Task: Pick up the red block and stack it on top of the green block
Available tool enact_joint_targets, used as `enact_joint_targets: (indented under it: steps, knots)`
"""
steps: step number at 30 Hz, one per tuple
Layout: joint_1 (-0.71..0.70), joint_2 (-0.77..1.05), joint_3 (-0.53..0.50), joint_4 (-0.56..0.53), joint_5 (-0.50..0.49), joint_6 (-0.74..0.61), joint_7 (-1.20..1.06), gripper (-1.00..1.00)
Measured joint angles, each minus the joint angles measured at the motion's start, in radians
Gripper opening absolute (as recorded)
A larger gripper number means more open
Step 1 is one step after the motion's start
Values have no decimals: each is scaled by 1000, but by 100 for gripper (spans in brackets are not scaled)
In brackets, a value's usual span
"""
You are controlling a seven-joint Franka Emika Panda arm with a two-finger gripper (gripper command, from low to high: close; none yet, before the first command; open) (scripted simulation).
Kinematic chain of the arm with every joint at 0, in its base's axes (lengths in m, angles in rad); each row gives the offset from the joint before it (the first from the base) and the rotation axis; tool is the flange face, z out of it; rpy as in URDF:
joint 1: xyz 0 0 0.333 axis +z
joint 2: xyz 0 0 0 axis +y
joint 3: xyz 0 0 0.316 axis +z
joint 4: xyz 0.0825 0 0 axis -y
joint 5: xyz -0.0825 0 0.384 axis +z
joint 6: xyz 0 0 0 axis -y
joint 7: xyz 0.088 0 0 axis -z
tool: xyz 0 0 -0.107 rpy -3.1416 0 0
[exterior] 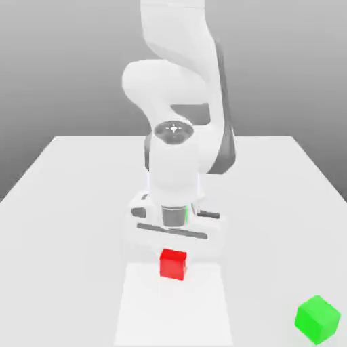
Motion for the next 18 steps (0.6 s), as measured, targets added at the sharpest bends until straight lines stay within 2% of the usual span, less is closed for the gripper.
enact_joint_targets:
  steps: [7,18]
  knots:
    - [9,-216,13,-13,22,-204,-36,-100]
    - [197,-25,126,365,-52,-393,-399,-100]
